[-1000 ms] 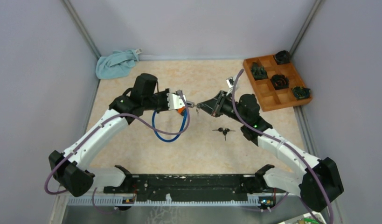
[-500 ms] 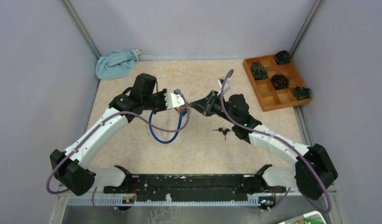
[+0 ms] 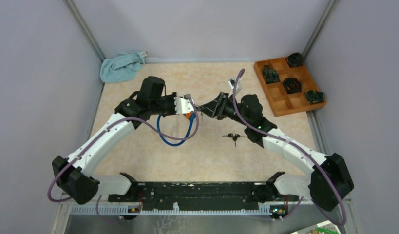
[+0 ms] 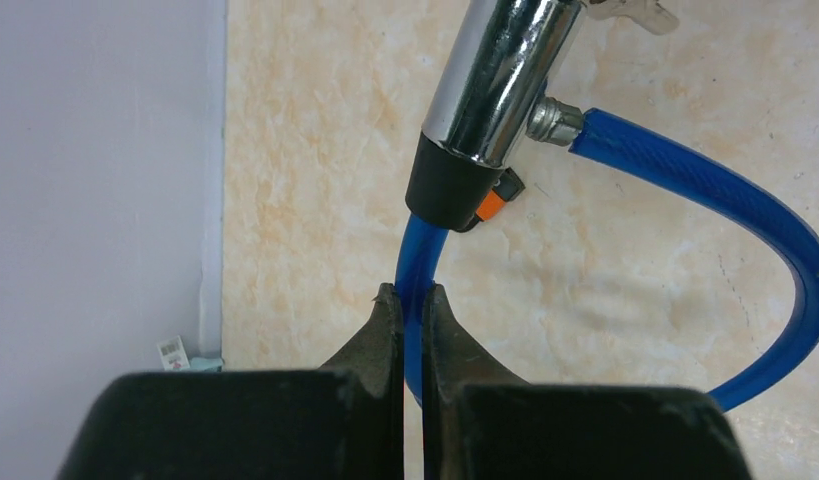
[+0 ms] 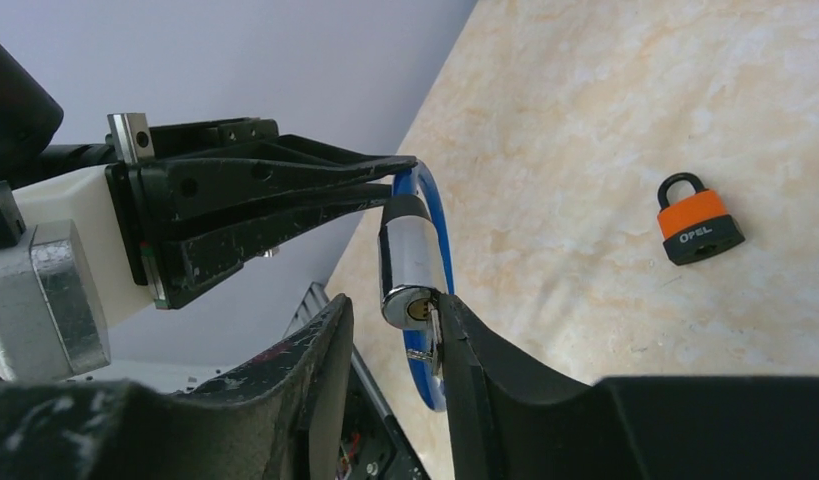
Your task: Unlock with the key
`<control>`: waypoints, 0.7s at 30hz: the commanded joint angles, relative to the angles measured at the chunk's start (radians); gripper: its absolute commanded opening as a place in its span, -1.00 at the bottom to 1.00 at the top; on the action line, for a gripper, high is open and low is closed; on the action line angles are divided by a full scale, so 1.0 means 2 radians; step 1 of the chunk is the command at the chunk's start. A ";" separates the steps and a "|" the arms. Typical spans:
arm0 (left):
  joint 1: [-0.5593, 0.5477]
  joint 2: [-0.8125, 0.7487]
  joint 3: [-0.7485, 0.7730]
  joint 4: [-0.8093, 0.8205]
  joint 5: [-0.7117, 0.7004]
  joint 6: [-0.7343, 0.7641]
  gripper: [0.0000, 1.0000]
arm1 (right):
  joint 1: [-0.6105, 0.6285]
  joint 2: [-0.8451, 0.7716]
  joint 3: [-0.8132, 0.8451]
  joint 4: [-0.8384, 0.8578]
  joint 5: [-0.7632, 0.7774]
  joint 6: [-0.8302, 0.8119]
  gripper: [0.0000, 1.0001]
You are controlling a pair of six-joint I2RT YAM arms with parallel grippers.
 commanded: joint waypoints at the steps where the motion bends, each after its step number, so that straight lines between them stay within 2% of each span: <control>1: -0.013 -0.024 0.001 0.060 0.042 -0.008 -1.00 | -0.015 -0.027 0.008 -0.003 -0.046 -0.012 -0.13; 3: -0.014 -0.023 -0.001 0.061 0.033 -0.018 -1.00 | -0.016 -0.040 0.008 -0.017 -0.049 -0.023 0.08; 6: -0.013 -0.021 0.002 0.058 0.032 -0.023 -1.00 | -0.017 -0.048 0.017 -0.053 -0.042 -0.046 0.23; 12: -0.013 -0.022 0.014 0.051 0.061 -0.033 -1.00 | -0.018 -0.059 0.033 -0.099 -0.004 -0.074 0.34; 21: -0.013 -0.017 0.021 0.031 0.071 -0.035 -1.00 | -0.017 -0.037 0.059 -0.054 -0.016 -0.064 0.32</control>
